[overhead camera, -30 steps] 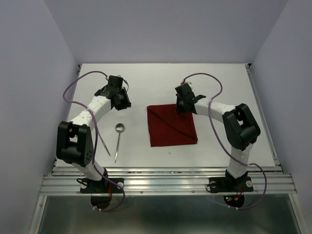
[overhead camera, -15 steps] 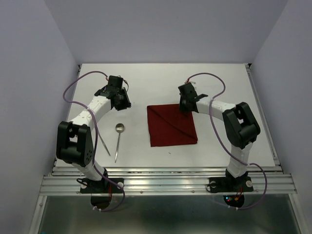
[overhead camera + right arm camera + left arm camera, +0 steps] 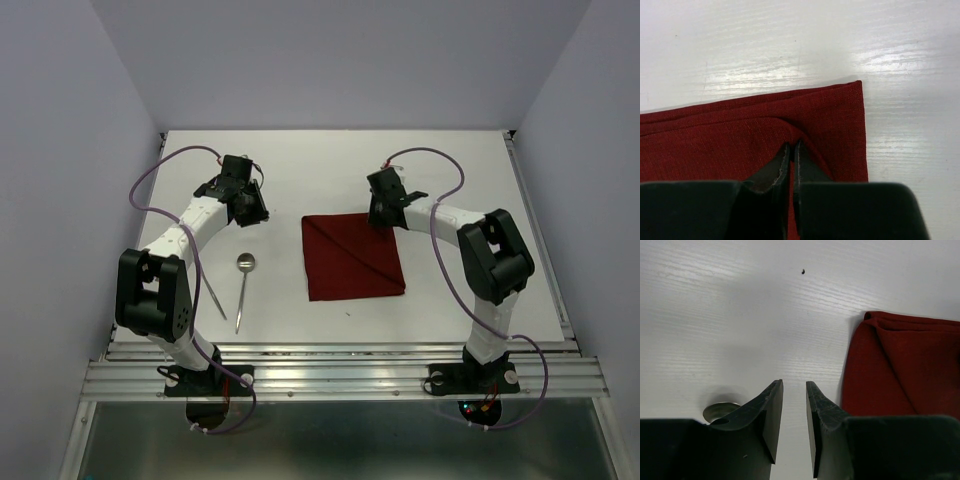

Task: Fold the napkin into a case and place the utensils inside
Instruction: Fold the top corner of the square-folded napkin at the center of the board, then smooth out the upper triangle-folded napkin at the center of the board, then pick up the upper triangle-folded napkin from the center of the board.

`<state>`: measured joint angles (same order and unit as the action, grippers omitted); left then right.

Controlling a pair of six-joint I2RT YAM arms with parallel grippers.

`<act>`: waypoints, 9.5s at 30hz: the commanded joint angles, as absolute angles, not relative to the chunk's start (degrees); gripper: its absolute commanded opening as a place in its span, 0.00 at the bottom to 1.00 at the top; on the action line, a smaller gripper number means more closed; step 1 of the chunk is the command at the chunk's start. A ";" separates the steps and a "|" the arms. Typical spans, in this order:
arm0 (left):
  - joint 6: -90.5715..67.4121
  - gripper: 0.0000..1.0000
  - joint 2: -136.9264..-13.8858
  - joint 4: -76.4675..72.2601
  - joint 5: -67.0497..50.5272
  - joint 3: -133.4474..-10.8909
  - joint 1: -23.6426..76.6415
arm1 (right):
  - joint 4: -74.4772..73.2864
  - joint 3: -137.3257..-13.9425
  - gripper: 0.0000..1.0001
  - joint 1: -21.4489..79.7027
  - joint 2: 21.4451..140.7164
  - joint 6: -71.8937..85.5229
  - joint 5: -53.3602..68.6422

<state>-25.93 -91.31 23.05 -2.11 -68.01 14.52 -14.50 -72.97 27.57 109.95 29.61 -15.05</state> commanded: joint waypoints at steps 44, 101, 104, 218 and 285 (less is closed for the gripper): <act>-27.95 0.00 -116.71 18.28 -11.78 -88.42 23.91 | -15.73 -42.02 0.01 25.75 78.66 39.02 -4.04; -27.42 0.00 -115.22 18.37 -10.55 -85.87 28.39 | -16.52 -42.89 0.01 30.23 81.22 39.73 -11.34; -27.33 0.00 -116.80 18.19 -10.55 -85.96 28.39 | -16.96 -43.50 0.01 30.23 79.11 39.55 -10.20; -25.05 0.11 -106.87 20.48 -9.41 -87.18 33.31 | -12.31 -44.12 0.04 23.02 89.91 36.38 -3.43; -35.77 0.52 -108.02 36.39 32.96 -78.93 71.46 | -11.87 -41.84 0.27 9.05 83.94 33.66 -1.05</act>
<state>-33.65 -111.24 34.33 29.26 -79.35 71.20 -12.84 -41.12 9.41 84.07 34.46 -1.54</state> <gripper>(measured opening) 0.521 0.273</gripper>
